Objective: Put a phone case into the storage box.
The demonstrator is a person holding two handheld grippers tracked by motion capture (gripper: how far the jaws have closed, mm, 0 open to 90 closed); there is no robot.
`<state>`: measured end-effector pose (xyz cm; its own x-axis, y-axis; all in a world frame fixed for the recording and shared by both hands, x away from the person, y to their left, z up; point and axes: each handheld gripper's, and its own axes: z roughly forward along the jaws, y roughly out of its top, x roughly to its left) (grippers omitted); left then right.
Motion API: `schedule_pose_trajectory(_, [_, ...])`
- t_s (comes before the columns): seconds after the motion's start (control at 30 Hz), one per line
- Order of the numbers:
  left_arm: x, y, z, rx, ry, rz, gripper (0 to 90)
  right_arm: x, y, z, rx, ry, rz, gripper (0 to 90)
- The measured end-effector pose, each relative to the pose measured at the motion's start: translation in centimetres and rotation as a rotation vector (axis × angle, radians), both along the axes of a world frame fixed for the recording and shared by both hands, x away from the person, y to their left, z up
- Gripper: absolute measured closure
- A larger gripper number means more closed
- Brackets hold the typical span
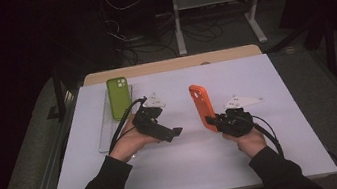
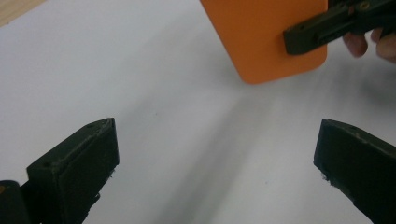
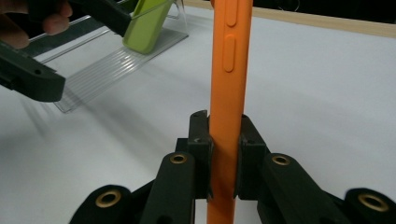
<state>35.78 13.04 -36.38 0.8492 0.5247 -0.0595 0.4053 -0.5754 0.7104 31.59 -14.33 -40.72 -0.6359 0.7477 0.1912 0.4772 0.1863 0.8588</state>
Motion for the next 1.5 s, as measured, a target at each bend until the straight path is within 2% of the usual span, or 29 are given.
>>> schedule_pose_trajectory(0.2, [0.4, -0.7, 0.5, -0.095, -0.011, 0.019, 0.0, -0.1, 0.2, 0.1, 0.017, -0.011, 0.005, 78.5])
schedule_pose_trajectory(0.37, [1.0, -1.5, 1.1, -0.152, -0.029, 0.022, 0.0, -0.1, 0.4, 0.1, 0.029, -0.019, 0.001, 78.5])
schedule_pose_trajectory(0.43, [1.2, -2.0, 1.3, -0.189, -0.020, 0.036, 0.0, -0.2, 0.6, 0.2, 0.032, -0.018, -0.001, 78.5])
schedule_pose_trajectory(0.5, [1.5, -2.3, 1.4, -0.196, -0.033, 0.024, 0.0, -0.3, 0.7, 0.2, 0.036, -0.025, 0.001, 78.6])
schedule_pose_trajectory(0.57, [1.6, -2.8, 1.3, -0.230, -0.027, 0.029, 0.0, -0.4, 0.9, 0.3, 0.049, -0.019, 0.002, 78.6])
schedule_pose_trajectory(0.7, [1.9, -3.4, 1.3, -0.265, -0.027, 0.012, 0.0, -0.4, 1.1, 0.3, 0.053, -0.024, 0.009, 78.6])
schedule_pose_trajectory(0.83, [2.3, -4.1, 0.9, -0.284, -0.020, -0.001, 0.0, -0.5, 1.2, 0.3, 0.059, -0.029, 0.015, 78.6])
schedule_pose_trajectory(0.87, [2.4, -4.2, 0.9, -0.287, -0.035, -0.010, 0.0, -0.5, 1.2, 0.4, 0.062, -0.026, 0.015, 78.6])
schedule_pose_trajectory(0.97, [2.5, -4.7, 0.7, -0.323, -0.033, -0.019, 0.0, -0.6, 1.3, 0.4, 0.065, -0.025, 0.016, 78.6])
schedule_pose_trajectory(1.13, [2.7, -5.4, 0.3, -0.337, -0.034, -0.034, 0.0, -0.7, 1.4, 0.5, 0.075, -0.033, 0.027, 78.6])
schedule_pose_trajectory(1.4, [2.9, -6.1, -0.3, -0.376, -0.007, -0.017, 0.0, -0.8, 1.5, 0.5, 0.066, -0.051, 0.046, 78.6])
schedule_pose_trajectory(1.5, [2.9, -6.0, -0.3, -0.373, -0.015, -0.033, 0.0, -0.8, 1.5, 0.4, 0.066, -0.049, 0.048, 78.6])
